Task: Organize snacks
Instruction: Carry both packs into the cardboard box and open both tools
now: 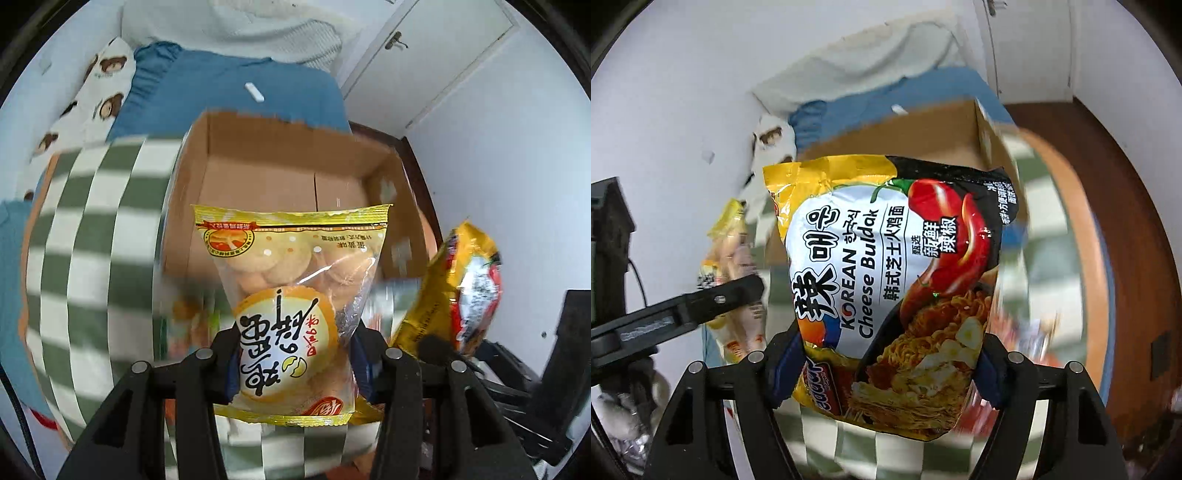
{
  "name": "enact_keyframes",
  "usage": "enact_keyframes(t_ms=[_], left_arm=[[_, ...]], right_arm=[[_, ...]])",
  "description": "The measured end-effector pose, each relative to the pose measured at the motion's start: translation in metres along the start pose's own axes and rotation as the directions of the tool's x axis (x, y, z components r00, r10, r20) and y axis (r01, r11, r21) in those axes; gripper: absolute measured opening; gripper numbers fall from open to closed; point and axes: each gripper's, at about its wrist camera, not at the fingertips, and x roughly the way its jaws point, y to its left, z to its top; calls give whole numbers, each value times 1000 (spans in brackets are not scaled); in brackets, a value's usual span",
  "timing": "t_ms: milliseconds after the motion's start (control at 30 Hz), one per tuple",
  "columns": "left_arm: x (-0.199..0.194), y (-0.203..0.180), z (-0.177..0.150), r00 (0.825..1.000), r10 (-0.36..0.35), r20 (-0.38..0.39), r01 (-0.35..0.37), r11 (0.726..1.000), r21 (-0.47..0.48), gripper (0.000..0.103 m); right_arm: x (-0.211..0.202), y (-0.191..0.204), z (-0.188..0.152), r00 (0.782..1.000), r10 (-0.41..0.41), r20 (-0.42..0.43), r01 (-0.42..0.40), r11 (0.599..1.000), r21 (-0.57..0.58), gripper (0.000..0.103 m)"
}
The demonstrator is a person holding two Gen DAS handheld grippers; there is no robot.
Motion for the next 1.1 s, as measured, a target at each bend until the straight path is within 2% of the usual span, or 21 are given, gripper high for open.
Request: enact_keyframes(t_ms=[133, 300, 433, 667, 733, 767, 800, 833, 967, 1100], left_arm=[[40, 2, 68, 999, 27, -30, -28, 999, -35, 45], [106, 17, 127, 991, 57, -121, -66, 995, -69, 45], [153, 32, 148, 977, 90, -193, -107, 991, -81, 45], [204, 56, 161, 952, 71, -298, -110, 987, -116, 46], [209, 61, 164, 948, 85, -306, -126, 985, -116, 53], [210, 64, 166, 950, 94, -297, -132, 985, -112, 70], [210, 67, 167, 952, 106, -288, -142, 984, -104, 91], [208, 69, 168, 953, 118, -280, -150, 984, -97, 97], [191, 67, 162, 958, 141, -250, -164, 983, -75, 100], [173, 62, 148, 961, 172, -219, -188, 981, -55, 100]], right_arm=[[32, -2, 74, 999, -43, -3, 42, 998, -47, 78], [101, -12, 137, 990, -76, -119, 68, 995, -72, 78], [157, -20, 159, 968, -113, -223, 94, 991, -93, 78], [241, -37, 177, 926, -109, -360, 87, 993, -77, 78], [258, -47, 185, 905, -101, -412, 85, 995, -57, 84], [262, -49, 185, 901, -107, -420, 88, 994, -63, 87], [267, -54, 189, 900, -124, -419, 101, 992, -75, 95], [271, -56, 192, 900, -137, -414, 111, 990, -85, 98], [269, -61, 185, 907, -142, -397, 114, 989, -93, 98], [246, -61, 177, 921, -159, -354, 134, 986, -94, 98]])
